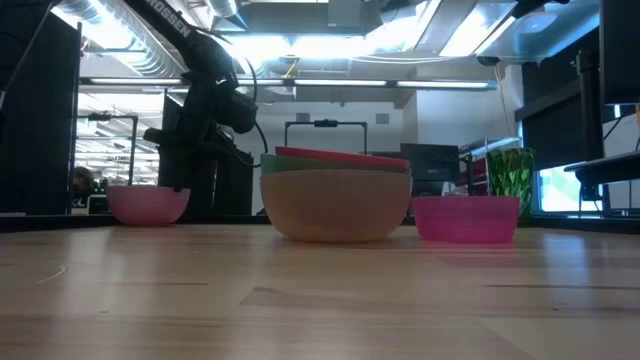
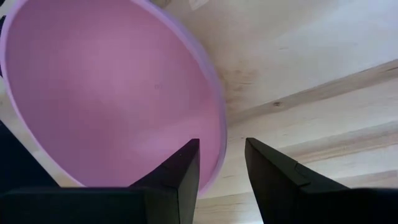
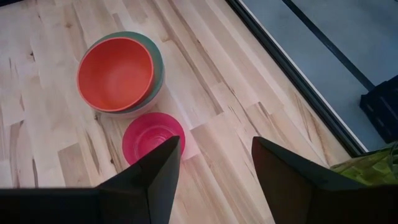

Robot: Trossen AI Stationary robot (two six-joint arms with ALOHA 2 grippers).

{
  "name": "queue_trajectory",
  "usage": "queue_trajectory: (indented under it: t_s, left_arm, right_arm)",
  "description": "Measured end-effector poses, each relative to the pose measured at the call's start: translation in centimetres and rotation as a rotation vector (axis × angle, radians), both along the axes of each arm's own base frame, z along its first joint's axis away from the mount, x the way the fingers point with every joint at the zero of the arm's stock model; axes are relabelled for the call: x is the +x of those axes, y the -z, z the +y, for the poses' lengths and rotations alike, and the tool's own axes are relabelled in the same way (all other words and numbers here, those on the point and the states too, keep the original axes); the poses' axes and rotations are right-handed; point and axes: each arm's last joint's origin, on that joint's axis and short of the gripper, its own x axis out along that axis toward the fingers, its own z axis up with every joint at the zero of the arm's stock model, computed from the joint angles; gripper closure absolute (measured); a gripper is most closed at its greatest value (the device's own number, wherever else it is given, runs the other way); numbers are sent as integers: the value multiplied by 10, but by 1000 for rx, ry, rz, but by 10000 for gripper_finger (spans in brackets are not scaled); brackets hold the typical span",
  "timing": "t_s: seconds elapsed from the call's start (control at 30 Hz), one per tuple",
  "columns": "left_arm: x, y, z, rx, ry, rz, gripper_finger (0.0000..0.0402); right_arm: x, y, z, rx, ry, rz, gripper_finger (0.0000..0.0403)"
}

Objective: Nest bowls inside each other
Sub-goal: Stack the pink bowl on top of the orange bowl

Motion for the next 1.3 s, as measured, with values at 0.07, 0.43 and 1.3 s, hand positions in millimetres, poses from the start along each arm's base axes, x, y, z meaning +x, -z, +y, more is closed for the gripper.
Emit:
queue_trajectory:
  t_s: [0.07, 0.43, 1.3]
  left_arm:
    - [0, 0, 0, -3, 4, 3, 288]
    - [0, 0, 0, -11, 28, 6, 363]
    - [48, -77, -17, 75, 297, -99, 401]
  right_arm:
    - [0, 0, 0, 0, 0, 0, 217]
    - [0, 0, 0, 1, -1, 0, 217]
    - [2, 1, 0, -12, 12, 12, 217]
